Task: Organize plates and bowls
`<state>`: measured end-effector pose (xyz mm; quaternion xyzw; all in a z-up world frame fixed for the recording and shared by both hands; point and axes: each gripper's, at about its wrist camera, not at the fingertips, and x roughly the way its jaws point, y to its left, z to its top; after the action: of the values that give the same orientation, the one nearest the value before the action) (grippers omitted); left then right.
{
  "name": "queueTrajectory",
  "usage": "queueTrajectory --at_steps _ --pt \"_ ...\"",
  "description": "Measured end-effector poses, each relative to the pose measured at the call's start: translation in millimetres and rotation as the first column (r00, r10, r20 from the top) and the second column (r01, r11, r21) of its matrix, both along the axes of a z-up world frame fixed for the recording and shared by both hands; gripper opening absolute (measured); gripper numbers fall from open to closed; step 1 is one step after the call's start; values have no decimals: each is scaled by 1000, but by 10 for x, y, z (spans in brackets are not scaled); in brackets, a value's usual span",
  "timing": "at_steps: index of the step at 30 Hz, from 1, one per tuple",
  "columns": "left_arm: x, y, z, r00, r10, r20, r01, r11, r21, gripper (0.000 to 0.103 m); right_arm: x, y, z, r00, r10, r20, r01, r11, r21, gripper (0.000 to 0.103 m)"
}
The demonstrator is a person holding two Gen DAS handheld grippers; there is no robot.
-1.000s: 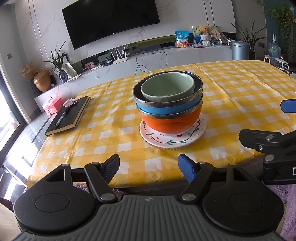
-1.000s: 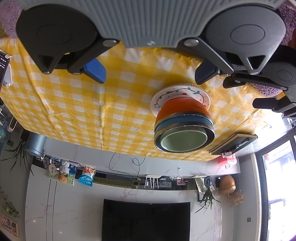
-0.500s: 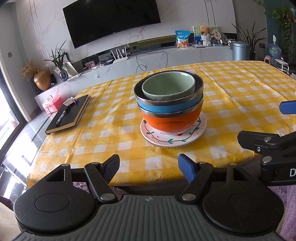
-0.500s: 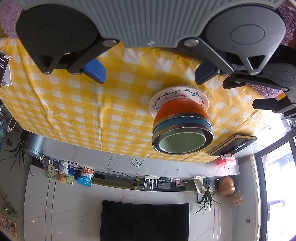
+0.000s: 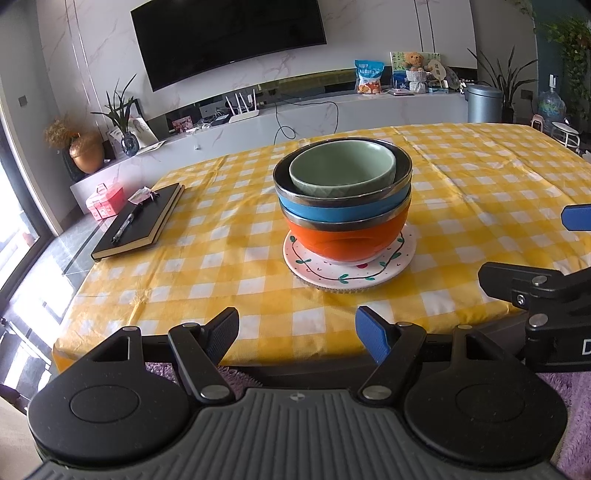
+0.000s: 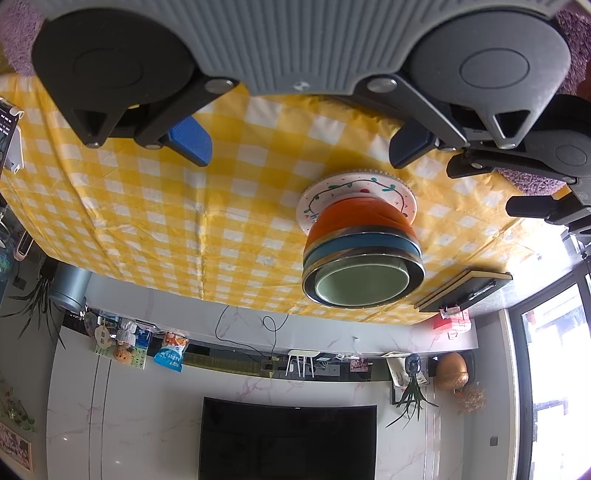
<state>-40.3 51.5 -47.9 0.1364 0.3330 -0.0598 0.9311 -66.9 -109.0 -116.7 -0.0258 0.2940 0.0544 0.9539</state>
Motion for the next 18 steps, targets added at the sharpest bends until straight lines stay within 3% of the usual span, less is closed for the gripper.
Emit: queueTrajectory --at_steps 18 --pt "-9 6 0 1000 -3 0 3 1000 0 85 -2 5 -3 1000 -1 0 1 1000 -1 100"
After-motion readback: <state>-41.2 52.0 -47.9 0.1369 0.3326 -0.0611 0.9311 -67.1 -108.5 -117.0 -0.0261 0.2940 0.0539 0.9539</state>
